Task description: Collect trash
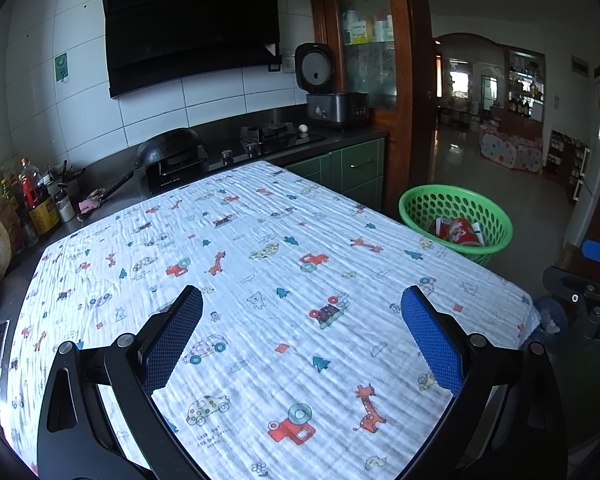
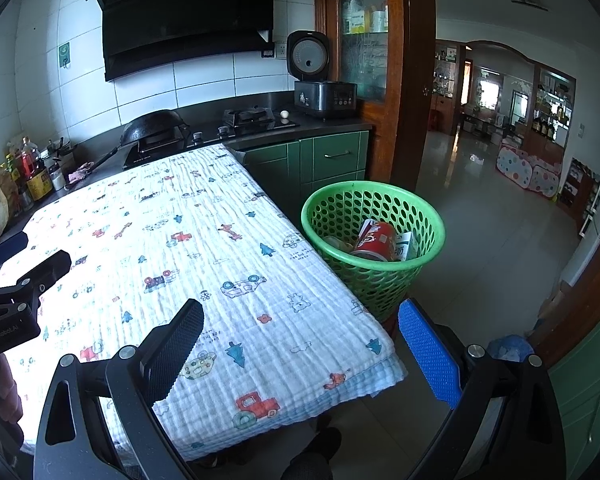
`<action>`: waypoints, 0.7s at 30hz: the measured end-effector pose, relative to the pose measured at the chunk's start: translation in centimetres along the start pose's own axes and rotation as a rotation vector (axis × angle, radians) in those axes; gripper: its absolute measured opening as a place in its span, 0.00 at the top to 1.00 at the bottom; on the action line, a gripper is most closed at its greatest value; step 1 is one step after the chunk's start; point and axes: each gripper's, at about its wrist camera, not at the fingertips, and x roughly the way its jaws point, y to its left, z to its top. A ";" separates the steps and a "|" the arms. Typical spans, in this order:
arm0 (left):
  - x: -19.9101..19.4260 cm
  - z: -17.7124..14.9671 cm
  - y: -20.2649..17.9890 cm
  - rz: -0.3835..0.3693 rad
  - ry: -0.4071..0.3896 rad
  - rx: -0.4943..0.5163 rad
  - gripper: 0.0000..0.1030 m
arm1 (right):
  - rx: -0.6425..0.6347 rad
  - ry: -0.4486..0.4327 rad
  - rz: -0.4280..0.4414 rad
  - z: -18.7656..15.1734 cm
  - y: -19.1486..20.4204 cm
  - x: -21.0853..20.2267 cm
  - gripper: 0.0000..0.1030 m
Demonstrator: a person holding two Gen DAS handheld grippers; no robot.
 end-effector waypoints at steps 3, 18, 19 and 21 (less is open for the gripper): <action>0.0 0.0 0.0 -0.002 0.000 -0.002 0.05 | 0.000 -0.001 -0.001 0.1 0.1 -0.1 0.08; -0.2 0.2 -0.3 -0.013 -0.004 -0.006 0.05 | 0.002 -0.007 0.001 0.1 0.1 -0.3 0.08; -0.2 0.2 -0.1 -0.014 -0.002 -0.013 0.05 | 0.003 -0.007 0.001 0.1 0.1 -0.2 0.08; -0.2 0.1 0.0 -0.010 -0.001 -0.021 0.05 | 0.003 -0.005 0.002 0.1 0.1 -0.2 0.08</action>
